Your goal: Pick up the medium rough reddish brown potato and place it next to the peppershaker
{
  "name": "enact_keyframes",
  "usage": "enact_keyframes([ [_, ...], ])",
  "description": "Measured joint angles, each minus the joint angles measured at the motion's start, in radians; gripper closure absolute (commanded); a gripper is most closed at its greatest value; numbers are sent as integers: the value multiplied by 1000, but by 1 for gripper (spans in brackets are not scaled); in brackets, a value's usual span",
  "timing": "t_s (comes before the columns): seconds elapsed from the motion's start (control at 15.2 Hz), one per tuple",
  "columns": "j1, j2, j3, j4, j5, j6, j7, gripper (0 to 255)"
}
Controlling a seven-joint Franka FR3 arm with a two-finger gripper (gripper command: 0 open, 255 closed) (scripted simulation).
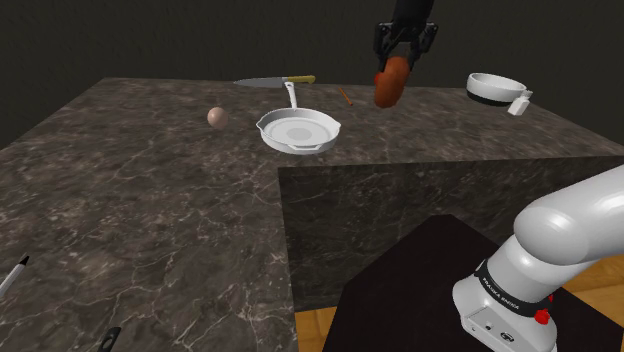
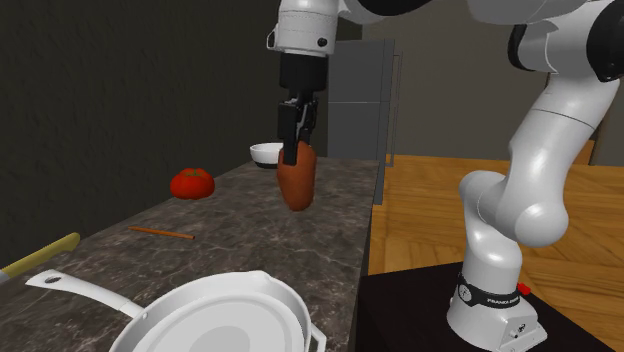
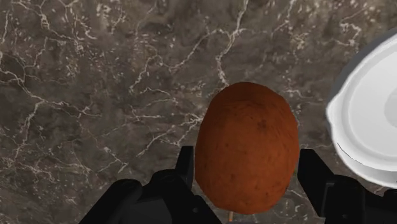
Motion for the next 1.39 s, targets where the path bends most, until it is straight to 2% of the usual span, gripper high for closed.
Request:
enact_keyframes([
  [0.2,-8,-4,-19,14,-4,-16,-25,255],
  [0.79,-77,-30,-180,-29,-44,14,-240,255],
  [1.39,-150,37,-343,36,-77,34,-463,255],
])
